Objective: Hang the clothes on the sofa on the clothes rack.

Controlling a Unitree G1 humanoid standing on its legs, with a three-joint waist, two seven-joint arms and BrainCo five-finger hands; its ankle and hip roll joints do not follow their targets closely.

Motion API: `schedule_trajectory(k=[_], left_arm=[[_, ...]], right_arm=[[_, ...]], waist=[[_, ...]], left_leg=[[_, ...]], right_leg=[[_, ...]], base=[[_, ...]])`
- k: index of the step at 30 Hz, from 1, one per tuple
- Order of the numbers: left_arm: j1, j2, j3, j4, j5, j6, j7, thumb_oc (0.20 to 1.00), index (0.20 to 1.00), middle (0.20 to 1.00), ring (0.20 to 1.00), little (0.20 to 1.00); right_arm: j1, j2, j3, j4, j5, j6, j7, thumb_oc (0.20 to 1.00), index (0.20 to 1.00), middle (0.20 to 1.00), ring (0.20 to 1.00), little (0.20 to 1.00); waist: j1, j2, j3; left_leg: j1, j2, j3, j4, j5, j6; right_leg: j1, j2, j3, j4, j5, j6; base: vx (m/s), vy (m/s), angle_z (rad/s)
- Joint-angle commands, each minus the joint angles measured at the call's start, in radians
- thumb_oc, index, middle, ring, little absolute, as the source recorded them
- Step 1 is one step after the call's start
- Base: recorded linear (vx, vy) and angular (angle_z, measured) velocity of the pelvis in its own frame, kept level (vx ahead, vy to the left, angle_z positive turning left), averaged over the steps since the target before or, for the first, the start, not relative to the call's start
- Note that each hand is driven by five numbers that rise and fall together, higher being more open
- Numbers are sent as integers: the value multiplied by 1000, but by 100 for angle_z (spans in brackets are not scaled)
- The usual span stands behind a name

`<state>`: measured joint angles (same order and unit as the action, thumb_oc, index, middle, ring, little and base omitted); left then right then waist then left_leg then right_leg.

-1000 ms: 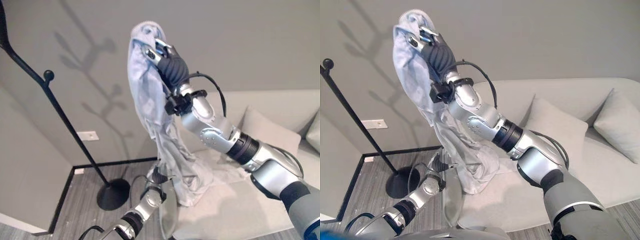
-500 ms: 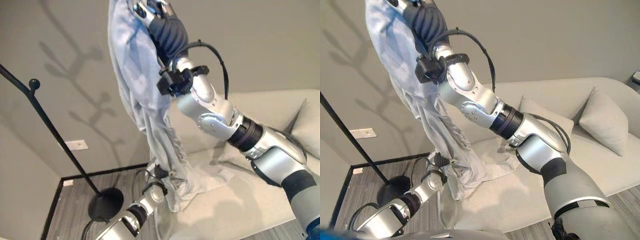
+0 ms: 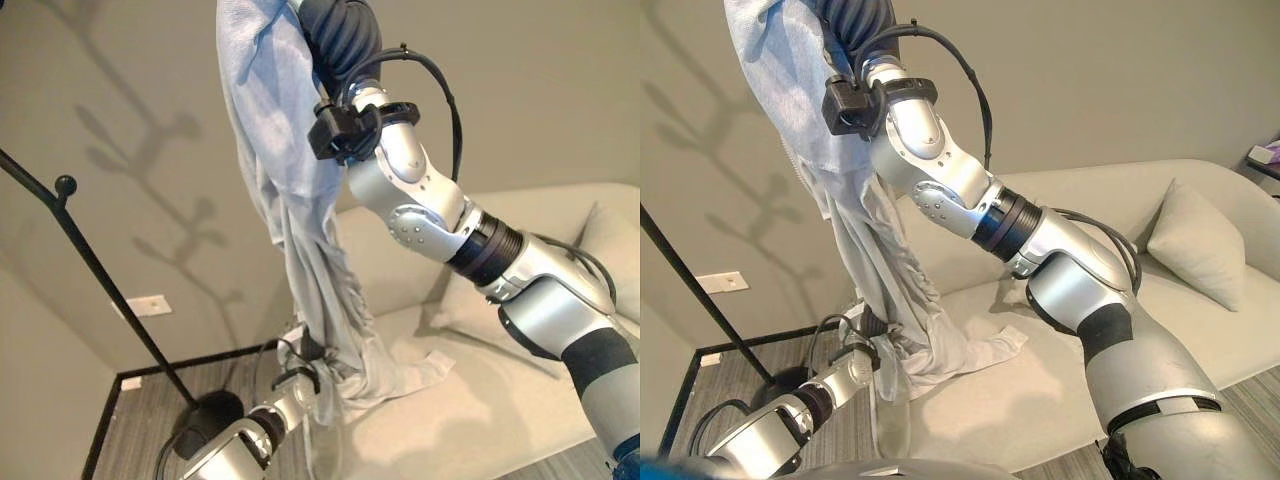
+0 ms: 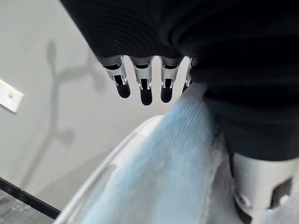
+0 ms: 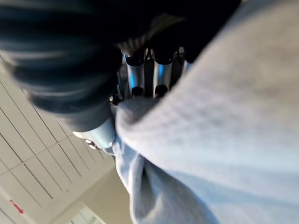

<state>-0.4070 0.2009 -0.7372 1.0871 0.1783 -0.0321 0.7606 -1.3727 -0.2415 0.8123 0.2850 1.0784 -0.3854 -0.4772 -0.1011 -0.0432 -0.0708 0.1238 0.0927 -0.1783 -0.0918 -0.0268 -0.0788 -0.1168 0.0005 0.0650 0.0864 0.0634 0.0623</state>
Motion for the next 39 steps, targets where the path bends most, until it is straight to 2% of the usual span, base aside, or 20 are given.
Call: schedule_trajectory(k=[1, 3, 6, 8, 9, 12, 19, 20, 21, 28, 33, 34, 35, 36, 37, 39], left_arm=[[-78, -36, 27, 86, 16, -16, 10, 1000, 1000, 1000, 1000, 1000], [-81, -74, 19, 85, -37, -31, -19, 1000, 1000, 1000, 1000, 1000], [-88, -100, 20, 85, -94, -44, -35, 1000, 1000, 1000, 1000, 1000], [-97, -144, 53, 90, -237, -66, -25, 1000, 1000, 1000, 1000, 1000], [-98, -145, 53, 91, -238, -67, -25, 1000, 1000, 1000, 1000, 1000], [-125, -221, 66, 103, -395, -94, -14, 1000, 1000, 1000, 1000, 1000], [-152, -269, 99, 133, -544, -104, -39, 1000, 1000, 1000, 1000, 1000], [-163, -279, 111, 140, -584, -107, -52, 580, 580, 580, 580, 580], [-169, -283, 121, 143, -610, -108, -63, 200, 200, 200, 200, 200], [-210, -300, 182, 135, -733, -143, -77, 200, 200, 200, 200, 200], [-231, -269, 197, 94, -697, -180, -17, 200, 200, 200, 200, 200], [-229, -270, 187, 74, -698, -205, 0, 200, 200, 200, 200, 200], [-227, -253, 177, 33, -660, -218, 24, 200, 200, 200, 200, 200], [-185, -178, 155, -91, -566, -227, 59, 200, 200, 200, 200, 200], [-184, -178, 155, -93, -566, -227, 60, 200, 200, 200, 200, 200], [-139, -99, 145, -199, -478, -216, 84, 200, 200, 200, 200, 200]], right_arm=[[-128, 85, -51, 31, -27, -59, -1, 200, 200, 200, 200, 200], [-107, 125, -22, 4, -30, -43, 2, 200, 200, 200, 200, 200], [-95, 124, 4, -36, -27, -28, 6, 200, 200, 200, 200, 200], [-82, 112, 29, -92, -28, -13, -6, 200, 200, 200, 200, 200], [-82, 111, 30, -93, -29, -13, -7, 200, 200, 200, 200, 200], [-79, 79, 74, -193, -19, -4, -42, 200, 200, 200, 200, 200], [-77, 53, 94, -244, -26, 12, -76, 200, 200, 200, 200, 200], [-78, 55, 87, -233, -36, 15, -93, 200, 200, 200, 200, 200], [-75, 60, 79, -225, -43, 18, -100, 200, 200, 200, 200, 200], [-66, 108, 68, -181, -83, 41, -143, 200, 200, 200, 200, 200], [-70, 120, 54, -113, -118, 38, -180, 200, 200, 200, 200, 200], [-70, 121, 51, -96, -130, 43, -196, 200, 200, 200, 200, 200], [-72, 118, 38, -84, -151, 39, -203, 200, 200, 200, 200, 200], [-71, 79, 29, -69, -191, 36, -207, 200, 200, 200, 200, 200], [-71, 79, 29, -69, -191, 36, -207, 200, 200, 200, 200, 200], [-75, 29, 18, -48, -223, 38, -202, 200, 200, 200, 200, 200]], waist=[[23, -36, 31], [27, -36, 38], [26, -38, 43], [22, -44, 48], [22, -43, 48], [8, -52, 54], [-11, -61, 53], [-14, -62, 53], [-13, -62, 53], [-11, -57, 55], [0, -53, 57], [3, -52, 58], [9, -50, 59], [22, -47, 60], [22, -47, 60], [37, -45, 61]], left_leg=[[88, -48, -3, 5, -100, 61], [81, -50, -11, 5, -95, 65], [77, -52, -17, 5, -92, 66], [73, -54, -23, 5, -86, 66], [73, -54, -23, 5, -86, 66], [71, -57, -23, 5, -87, 70], [82, -56, -11, 5, -95, 74], [82, -56, -7, 5, -95, 75], [82, -56, -6, 5, -95, 75], [74, -63, -5, 5, -92, 78], [66, -71, -7, 5, -88, 79], [64, -73, -8, 5, -87, 80], [62, -75, -10, 5, -85, 81], [57, -80, -15, 5, -81, 83], [57, -80, -15, 5, -81, 83], [54, -86, -20, 5, -79, 86]], right_leg=[[-18, -53, 35, 60, -27, 50], [-20, -58, 32, 63, -23, 48], [-23, -59, 31, 65, -22, 48], [-26, -61, 33, 65, -17, 48], [-26, -61, 33, 65, -18, 48], [-32, -58, 38, 66, -11, 49], [-32, -48, 54, 70, -8, 49], [-30, -47, 56, 69, -7, 49], [-30, -46, 58, 68, -6, 49], [-30, -50, 62, 61, 4, 48], [-29, -58, 61, 47, 13, 49], [-28, -60, 61, 44, 15, 49], [-26, -65, 59, 38, 19, 51], [-22, -76, 56, 27, 25, 55], [-21, -76, 56, 27, 25, 55], [-17, -87, 49, 18, 31, 59]], base=[[0, 0, 0], [0, 0, 0], [-14, 7, 5], [-8, 0, 9], [-9, -5, 6], [0, 0, 0], [7, 2, -6], [1, 6, -5], [0, 0, 0], [0, 0, 0], [0, 0, 0], [0, 0, 0], [-49, 61, 1], [-42, 51, 2], [-41, 63, 3], [-28, 53, 6]])
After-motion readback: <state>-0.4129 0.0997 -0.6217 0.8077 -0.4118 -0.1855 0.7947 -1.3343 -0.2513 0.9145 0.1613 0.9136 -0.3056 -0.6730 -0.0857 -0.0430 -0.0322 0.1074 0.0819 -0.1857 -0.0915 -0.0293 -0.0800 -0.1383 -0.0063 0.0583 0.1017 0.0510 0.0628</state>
